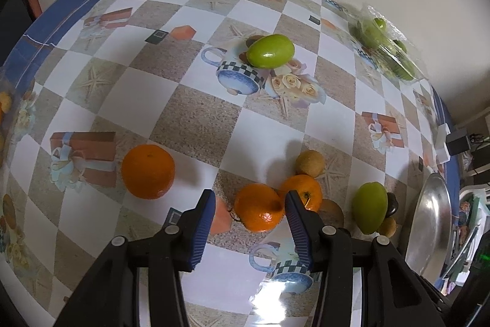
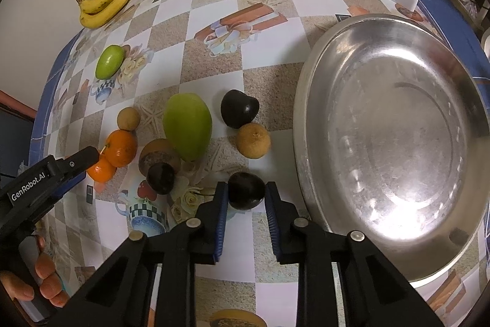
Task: Organize fruits
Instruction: 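Close the right tool on the dark plum while the left tool closes on the orange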
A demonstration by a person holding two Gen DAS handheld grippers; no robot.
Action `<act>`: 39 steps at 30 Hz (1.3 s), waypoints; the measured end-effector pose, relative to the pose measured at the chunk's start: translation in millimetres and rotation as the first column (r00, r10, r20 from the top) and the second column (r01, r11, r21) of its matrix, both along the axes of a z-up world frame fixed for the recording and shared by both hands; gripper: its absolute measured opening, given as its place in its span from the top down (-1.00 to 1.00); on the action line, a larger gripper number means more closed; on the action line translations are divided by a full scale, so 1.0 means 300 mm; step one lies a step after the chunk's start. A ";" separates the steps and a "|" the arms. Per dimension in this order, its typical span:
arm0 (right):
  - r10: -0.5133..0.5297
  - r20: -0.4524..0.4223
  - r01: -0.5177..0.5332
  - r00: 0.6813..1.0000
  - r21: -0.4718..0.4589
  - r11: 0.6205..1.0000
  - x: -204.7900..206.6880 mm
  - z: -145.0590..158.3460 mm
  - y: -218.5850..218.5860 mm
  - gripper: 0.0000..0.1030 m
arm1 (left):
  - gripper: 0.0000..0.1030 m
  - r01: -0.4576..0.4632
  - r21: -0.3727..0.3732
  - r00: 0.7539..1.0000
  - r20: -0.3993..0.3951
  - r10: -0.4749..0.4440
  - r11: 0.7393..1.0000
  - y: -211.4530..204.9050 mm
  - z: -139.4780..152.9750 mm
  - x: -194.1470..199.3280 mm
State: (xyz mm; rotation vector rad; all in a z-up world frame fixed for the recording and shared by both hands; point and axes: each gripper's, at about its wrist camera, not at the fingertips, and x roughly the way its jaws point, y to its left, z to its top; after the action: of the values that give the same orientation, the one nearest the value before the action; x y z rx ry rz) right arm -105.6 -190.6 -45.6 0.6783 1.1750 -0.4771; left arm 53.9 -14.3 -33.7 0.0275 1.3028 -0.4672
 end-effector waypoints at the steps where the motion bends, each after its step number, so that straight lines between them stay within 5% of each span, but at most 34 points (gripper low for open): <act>1: 0.000 -0.001 0.000 1.000 0.001 1.000 0.000 -0.001 0.000 0.51 | 0.01 0.003 0.001 1.000 0.000 -0.003 1.000 -0.002 0.000 -0.001; 7: 0.001 -0.003 -0.001 1.000 0.001 1.000 0.001 0.000 0.001 0.51 | 0.01 0.012 0.009 1.000 -0.001 -0.012 1.000 -0.008 -0.006 -0.005; 10: 0.000 -0.003 0.000 1.000 0.001 1.000 0.000 0.000 0.001 0.51 | 0.28 0.009 -0.012 1.000 -0.016 -0.010 1.000 -0.003 -0.008 -0.003; 13: -0.001 -0.002 0.001 1.000 0.002 1.000 0.000 -0.001 0.002 0.51 | 0.34 -0.003 -0.031 1.000 -0.025 0.002 1.000 0.007 -0.003 -0.001; 39: -0.013 0.082 0.014 0.997 -0.001 1.000 -0.017 0.085 0.003 0.53 | 0.35 -0.061 -0.093 0.995 0.075 0.068 0.994 0.057 0.124 0.006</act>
State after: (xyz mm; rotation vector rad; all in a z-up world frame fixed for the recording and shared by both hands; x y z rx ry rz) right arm -110.6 -189.6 -20.1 0.6983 1.0936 -0.4578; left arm 55.7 2.9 3.7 -0.0718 1.2010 -0.4651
